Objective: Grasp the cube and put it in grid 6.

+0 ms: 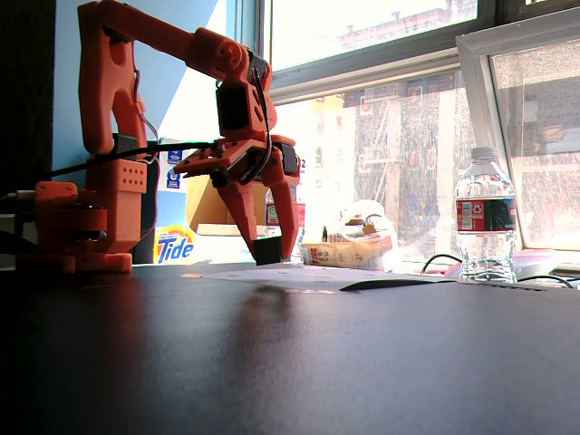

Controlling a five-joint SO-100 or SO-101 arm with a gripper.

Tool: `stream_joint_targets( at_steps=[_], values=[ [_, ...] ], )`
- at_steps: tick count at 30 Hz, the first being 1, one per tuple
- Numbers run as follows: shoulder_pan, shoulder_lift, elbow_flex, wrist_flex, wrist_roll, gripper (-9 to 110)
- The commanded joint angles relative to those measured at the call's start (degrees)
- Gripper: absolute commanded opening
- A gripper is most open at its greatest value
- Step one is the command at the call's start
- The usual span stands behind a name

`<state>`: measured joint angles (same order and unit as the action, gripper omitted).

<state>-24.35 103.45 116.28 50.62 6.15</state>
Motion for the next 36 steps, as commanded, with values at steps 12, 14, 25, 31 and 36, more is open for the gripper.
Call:
stream_joint_targets(
  at_steps=[12,14,25,31,36],
  values=[
    [-1.05,0.44,-1.41,2.9,-2.72,30],
    [-1.05,0.35,-1.41,2.99,-2.9,33],
    [5.89,5.01,-18.19,19.16,-6.68,37],
    [17.4,13.01,-23.38,22.85,-10.2,2],
    [26.81,20.39,-17.93,20.21,-14.15,0]
  ],
)
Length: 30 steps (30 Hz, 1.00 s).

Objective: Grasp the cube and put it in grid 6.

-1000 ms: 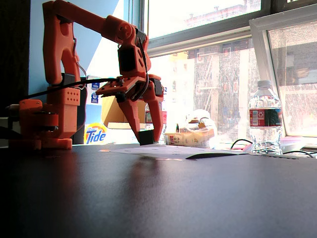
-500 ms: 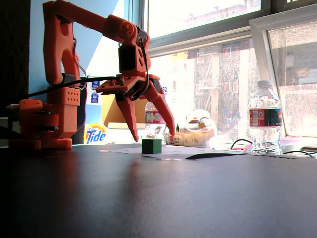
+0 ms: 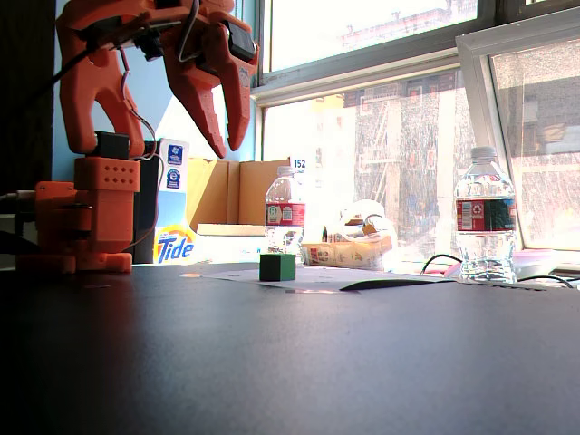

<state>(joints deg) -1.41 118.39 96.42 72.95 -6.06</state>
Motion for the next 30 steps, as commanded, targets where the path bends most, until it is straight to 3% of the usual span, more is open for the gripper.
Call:
stream_joint_targets(
  at_steps=[1,7,17,30],
  values=[
    [5.45,7.82,4.57,-3.87,-2.72,0],
    [11.25,21.88,20.13,-10.37,-6.06,0],
    [11.51,44.65,53.61,-20.74,-6.24,0],
    [11.87,58.36,69.52,-22.32,-4.48,0]
  ],
)
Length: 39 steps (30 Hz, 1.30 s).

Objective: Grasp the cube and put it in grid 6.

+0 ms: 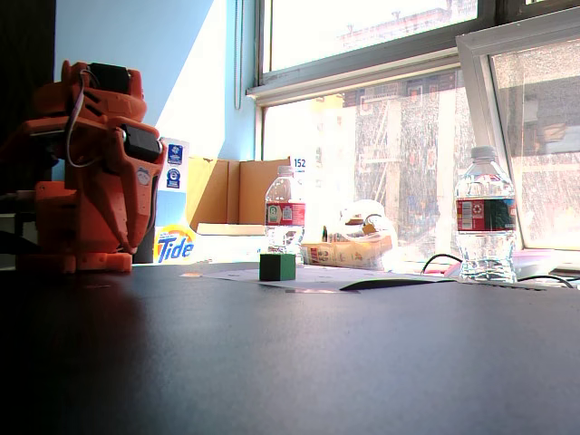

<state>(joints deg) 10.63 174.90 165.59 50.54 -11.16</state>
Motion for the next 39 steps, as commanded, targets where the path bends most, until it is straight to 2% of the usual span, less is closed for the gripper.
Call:
stream_joint_targets(
  at_steps=[1,6,19,27,39],
  values=[
    [-0.18,1.93,0.7,-0.18,0.62,0],
    [-0.35,-0.44,3.43,-4.48,0.79,0],
    [-0.09,-0.97,5.19,-6.94,1.05,0],
    [-0.44,14.15,10.37,-0.88,0.44,0],
    [0.18,14.15,10.72,-0.44,1.67,0]
  ],
)
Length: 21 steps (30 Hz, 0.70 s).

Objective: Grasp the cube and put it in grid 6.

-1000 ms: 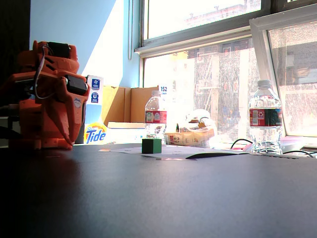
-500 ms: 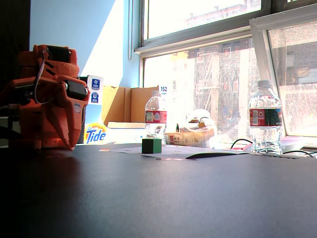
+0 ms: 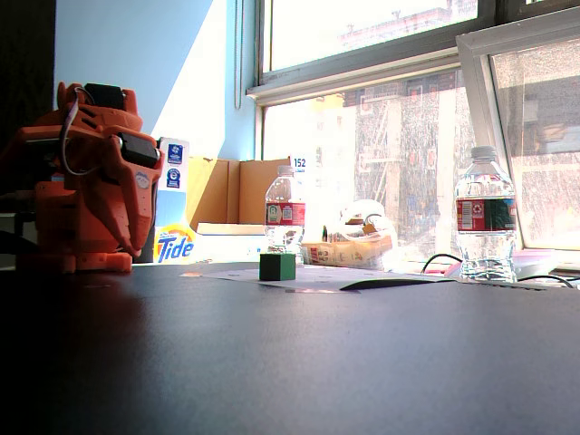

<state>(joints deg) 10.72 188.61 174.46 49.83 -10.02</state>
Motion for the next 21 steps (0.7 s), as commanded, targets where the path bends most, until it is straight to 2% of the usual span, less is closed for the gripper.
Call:
stream_joint_targets(
  at_steps=[1,21],
  values=[
    [0.09,0.44,1.85,0.26,0.53,0],
    [-0.44,0.44,1.93,0.26,-0.18,0]
  ],
)
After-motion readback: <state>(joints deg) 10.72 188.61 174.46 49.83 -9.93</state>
